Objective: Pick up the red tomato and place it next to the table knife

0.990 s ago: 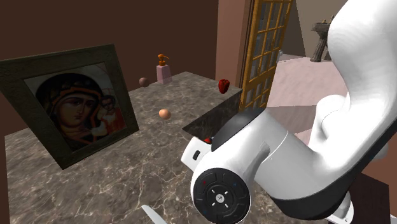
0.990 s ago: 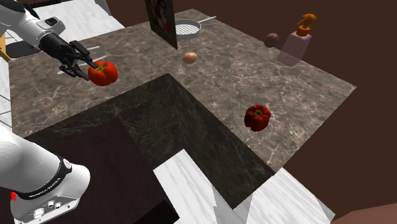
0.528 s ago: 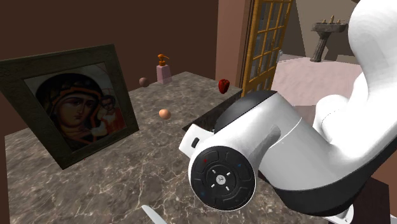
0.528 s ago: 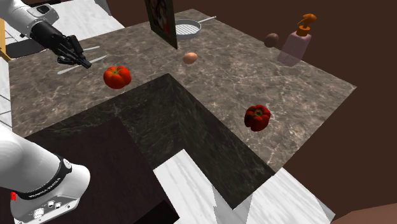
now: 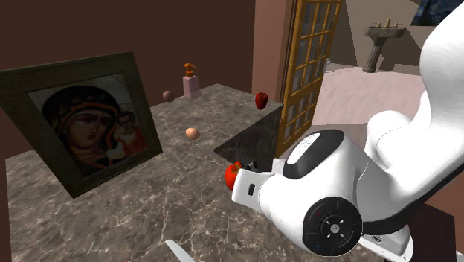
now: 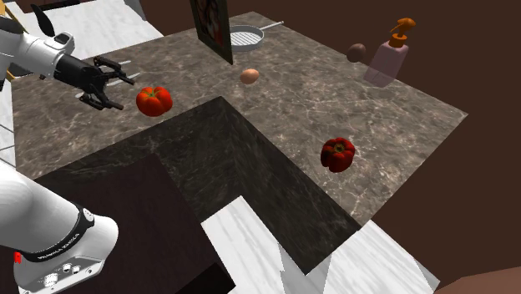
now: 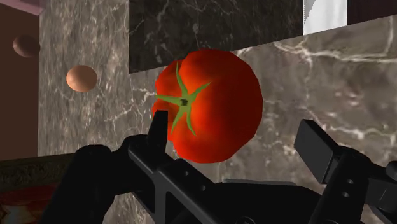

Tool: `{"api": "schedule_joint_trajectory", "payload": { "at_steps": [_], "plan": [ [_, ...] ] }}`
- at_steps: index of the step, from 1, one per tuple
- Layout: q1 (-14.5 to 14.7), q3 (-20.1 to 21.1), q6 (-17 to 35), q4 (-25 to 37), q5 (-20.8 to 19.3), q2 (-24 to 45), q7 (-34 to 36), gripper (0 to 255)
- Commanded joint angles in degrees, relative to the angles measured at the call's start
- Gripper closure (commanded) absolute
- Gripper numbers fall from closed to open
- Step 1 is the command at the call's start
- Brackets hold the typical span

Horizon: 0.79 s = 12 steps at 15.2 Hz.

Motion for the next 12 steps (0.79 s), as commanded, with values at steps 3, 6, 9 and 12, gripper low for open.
{"api": "schedule_joint_trajectory", "payload": {
  "at_steps": [3,6,9,12],
  "plan": [
    [-2.25,-0.46,3.89,-1.79,-4.75,1.63,1.79,0],
    [-3.95,-0.67,5.23,-2.18,-7.51,3.1,3.29,0],
    [-3.94,-0.68,5.23,-2.18,-7.51,3.1,3.29,0],
    [-3.94,-0.68,5.23,-2.18,-7.52,3.1,3.29,0]
  ]
}}
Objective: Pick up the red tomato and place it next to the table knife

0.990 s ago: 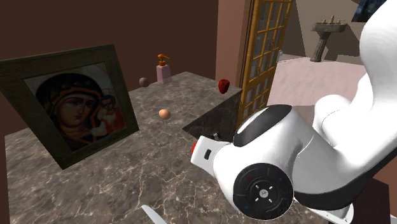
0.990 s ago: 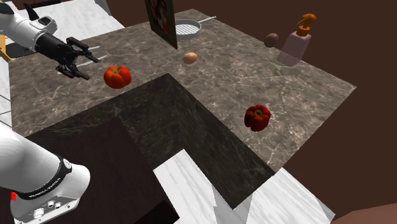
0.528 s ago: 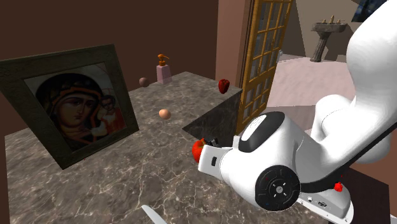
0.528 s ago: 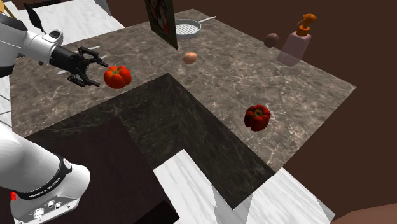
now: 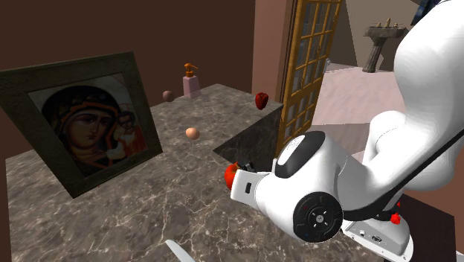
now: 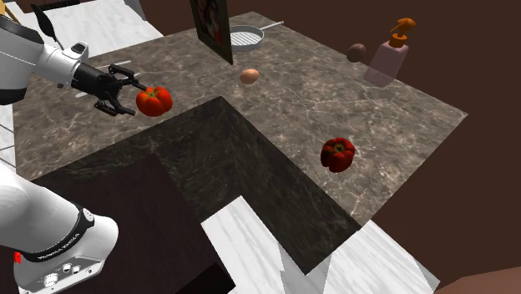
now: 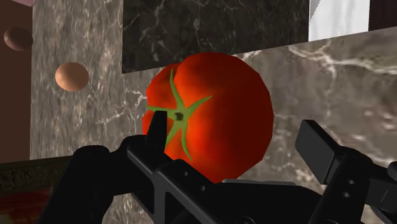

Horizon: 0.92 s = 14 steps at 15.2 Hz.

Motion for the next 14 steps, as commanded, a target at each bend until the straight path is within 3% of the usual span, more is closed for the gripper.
{"api": "schedule_joint_trajectory", "payload": {
  "at_steps": [1,2,3,12,14],
  "plan": [
    [-0.01,-0.01,0.01,-0.01,-0.01,0.0,0.0,0],
    [0.0,0.0,0.01,0.0,-0.01,0.0,0.0,0],
    [0.0,0.0,0.01,0.0,-0.01,0.0,0.0,255],
    [0.0,-0.02,0.01,0.0,-0.02,0.0,0.0,255],
    [0.93,-0.85,-0.32,-0.03,1.8,-2.0,-2.32,255]
  ]
}}
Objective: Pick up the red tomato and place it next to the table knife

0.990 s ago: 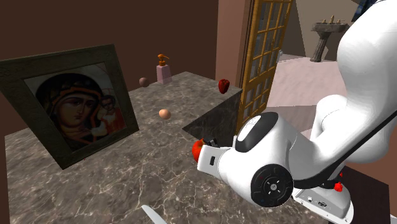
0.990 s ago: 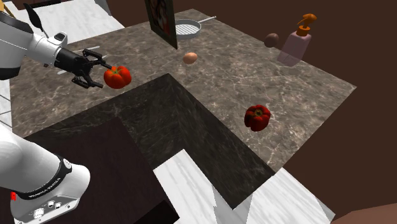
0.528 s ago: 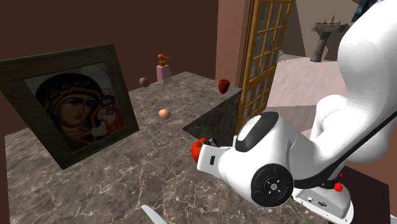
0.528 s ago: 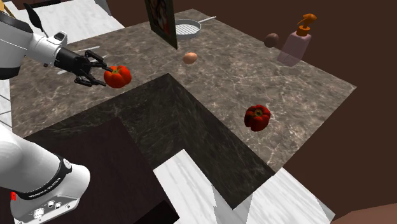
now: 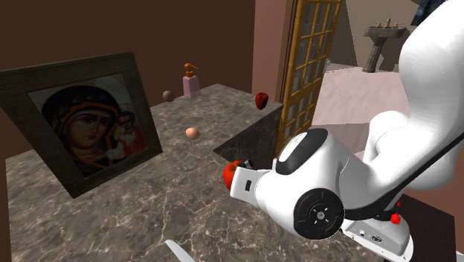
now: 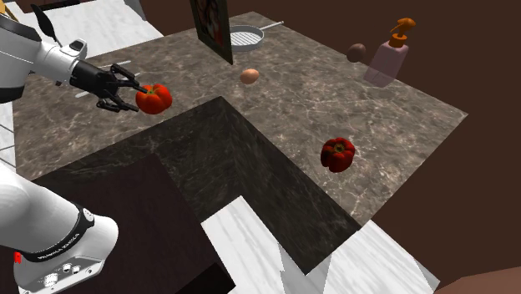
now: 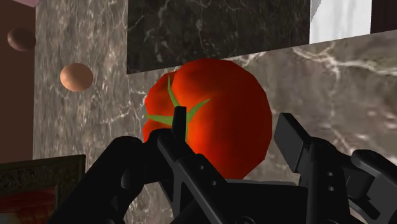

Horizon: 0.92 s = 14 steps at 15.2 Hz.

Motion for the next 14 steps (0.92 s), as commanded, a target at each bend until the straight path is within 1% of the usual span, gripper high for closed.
{"api": "schedule_joint_trajectory", "payload": {
  "at_steps": [1,7,14],
  "plan": [
    [0.81,-0.7,-0.32,-0.04,1.54,-1.64,-1.95,255],
    [3.38,-3.23,-2.23,0.49,5.82,-6.68,-8.18,255],
    [5.74,-5.89,-5.31,1.93,9.35,-11.37,-14.42,255]
  ]
}}
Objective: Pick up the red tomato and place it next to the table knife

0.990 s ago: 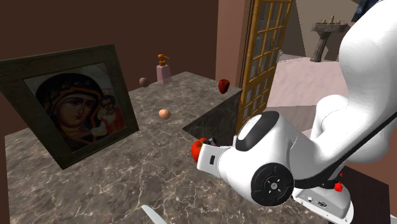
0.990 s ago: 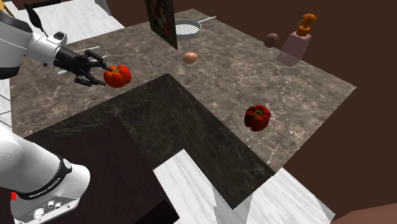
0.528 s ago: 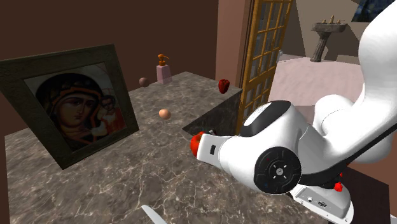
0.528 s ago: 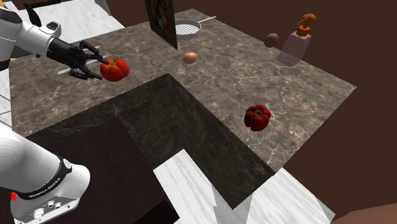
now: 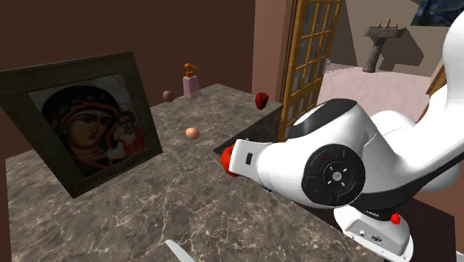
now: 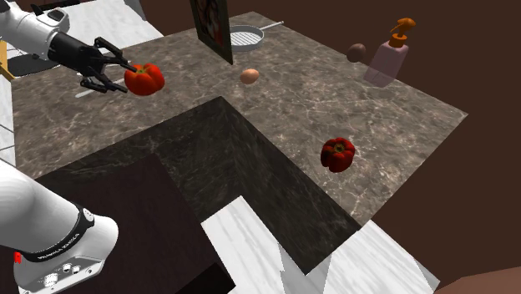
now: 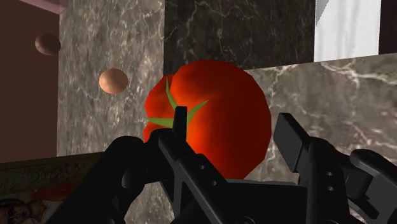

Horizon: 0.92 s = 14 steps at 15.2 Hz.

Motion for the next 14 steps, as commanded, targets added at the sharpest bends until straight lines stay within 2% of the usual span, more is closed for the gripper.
{"api": "schedule_joint_trajectory", "payload": {
  "at_steps": [1,12,14],
  "plan": [
    [0.67,-0.71,-0.92,0.36,0.92,-1.31,-1.66,255],
    [2.75,-3.84,-6.32,4.13,3.95,-6.23,-9.37,255],
    [3.5,-0.87,-9.01,6.58,5.62,-4.44,-7.45,255]
  ]
}}
